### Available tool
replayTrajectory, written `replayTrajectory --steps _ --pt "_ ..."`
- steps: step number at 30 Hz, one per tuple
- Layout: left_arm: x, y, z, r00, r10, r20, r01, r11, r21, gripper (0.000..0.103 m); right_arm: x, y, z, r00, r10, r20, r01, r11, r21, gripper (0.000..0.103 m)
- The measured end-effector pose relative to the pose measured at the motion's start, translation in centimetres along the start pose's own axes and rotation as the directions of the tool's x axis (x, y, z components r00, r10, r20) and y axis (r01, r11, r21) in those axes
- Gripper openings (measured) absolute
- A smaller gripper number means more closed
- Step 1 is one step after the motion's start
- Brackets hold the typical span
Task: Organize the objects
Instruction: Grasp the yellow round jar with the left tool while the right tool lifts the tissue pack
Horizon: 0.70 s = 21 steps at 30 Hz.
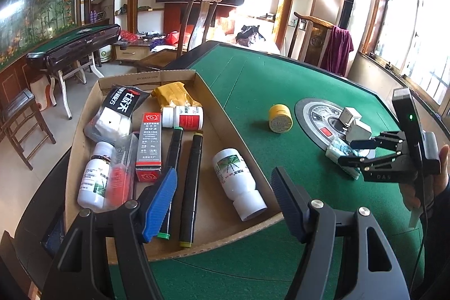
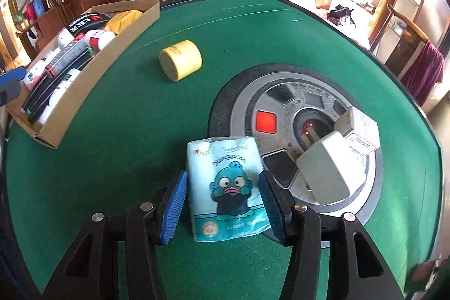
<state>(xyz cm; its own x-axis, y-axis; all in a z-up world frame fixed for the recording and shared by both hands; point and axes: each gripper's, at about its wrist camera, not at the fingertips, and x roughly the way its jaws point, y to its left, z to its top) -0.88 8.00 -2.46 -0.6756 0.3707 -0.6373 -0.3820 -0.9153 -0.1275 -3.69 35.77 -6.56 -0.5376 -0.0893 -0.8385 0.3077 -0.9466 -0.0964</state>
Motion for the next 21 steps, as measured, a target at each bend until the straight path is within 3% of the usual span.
replayTrajectory --steps 6,13,18,21 --pt "0.1 -0.7 -0.1 1.000 -0.006 -0.006 0.006 1.000 0.014 0.069 0.5 -0.7 -0.1 1.000 0.023 -0.016 -0.023 1.000 0.007 0.057" --pt "0.1 -1.2 -0.2 1.000 -0.004 -0.007 0.004 1.000 0.029 0.069 1.1 -0.7 0.2 0.999 -0.024 -0.027 0.024 1.000 -0.019 0.061" --pt "0.2 -1.7 -0.2 1.000 -0.015 -0.016 0.016 0.999 0.032 0.069 1.5 -1.3 0.0 1.000 -0.013 -0.027 0.014 0.999 0.039 0.062" --pt "0.4 -1.9 0.0 0.999 -0.033 -0.029 0.034 0.999 0.029 0.069 1.2 -1.4 -0.3 0.999 -0.013 -0.031 0.016 0.995 0.102 0.049"
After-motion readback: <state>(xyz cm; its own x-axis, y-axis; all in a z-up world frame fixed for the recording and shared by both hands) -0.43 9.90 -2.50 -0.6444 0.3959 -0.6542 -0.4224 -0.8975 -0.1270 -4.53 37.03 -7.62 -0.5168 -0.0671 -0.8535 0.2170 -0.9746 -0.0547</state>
